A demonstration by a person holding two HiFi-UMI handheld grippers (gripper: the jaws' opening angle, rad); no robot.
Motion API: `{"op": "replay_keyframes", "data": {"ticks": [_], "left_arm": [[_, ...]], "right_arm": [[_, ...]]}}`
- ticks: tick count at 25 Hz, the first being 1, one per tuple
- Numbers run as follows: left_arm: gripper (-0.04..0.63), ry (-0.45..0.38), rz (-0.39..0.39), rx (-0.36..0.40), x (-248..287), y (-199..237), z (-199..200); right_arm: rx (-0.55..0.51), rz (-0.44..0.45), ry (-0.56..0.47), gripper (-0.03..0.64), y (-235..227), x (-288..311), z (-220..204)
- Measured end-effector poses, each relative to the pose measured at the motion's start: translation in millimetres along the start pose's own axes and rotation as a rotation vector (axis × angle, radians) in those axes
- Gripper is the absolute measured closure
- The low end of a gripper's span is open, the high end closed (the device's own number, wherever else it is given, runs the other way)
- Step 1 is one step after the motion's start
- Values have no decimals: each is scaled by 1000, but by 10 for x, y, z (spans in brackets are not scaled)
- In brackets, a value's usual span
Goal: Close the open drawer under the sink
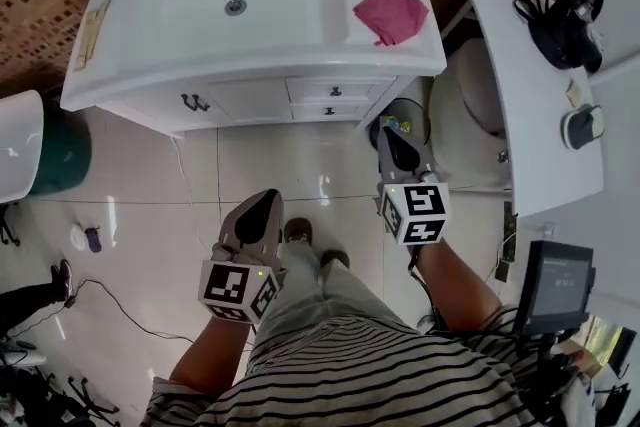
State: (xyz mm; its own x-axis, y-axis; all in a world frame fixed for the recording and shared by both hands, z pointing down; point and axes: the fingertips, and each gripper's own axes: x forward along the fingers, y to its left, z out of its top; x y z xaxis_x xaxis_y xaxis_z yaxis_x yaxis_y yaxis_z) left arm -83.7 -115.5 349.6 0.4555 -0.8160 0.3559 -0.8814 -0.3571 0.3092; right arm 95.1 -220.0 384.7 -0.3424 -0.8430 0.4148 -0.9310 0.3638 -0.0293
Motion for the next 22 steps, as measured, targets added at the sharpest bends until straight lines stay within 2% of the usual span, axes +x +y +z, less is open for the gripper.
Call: {"op": "replay_keyframes", "data": {"ticks": [5, 10, 16, 22], "left_arm": [[574, -5, 8, -8, -454, -319, 256], [574, -50, 35, -3, -703, -475, 414], [574, -71, 104, -23, -1127, -619, 321], [574, -73, 132, -25, -1556, -668, 221]], "right_arm": [[6, 24, -5, 617, 133, -649, 315], [-28, 41, -35, 617, 197, -1068, 440], [-61, 87, -45, 617, 270, -1550, 368], [-44, 100, -42, 617, 483, -1949, 259]]}}
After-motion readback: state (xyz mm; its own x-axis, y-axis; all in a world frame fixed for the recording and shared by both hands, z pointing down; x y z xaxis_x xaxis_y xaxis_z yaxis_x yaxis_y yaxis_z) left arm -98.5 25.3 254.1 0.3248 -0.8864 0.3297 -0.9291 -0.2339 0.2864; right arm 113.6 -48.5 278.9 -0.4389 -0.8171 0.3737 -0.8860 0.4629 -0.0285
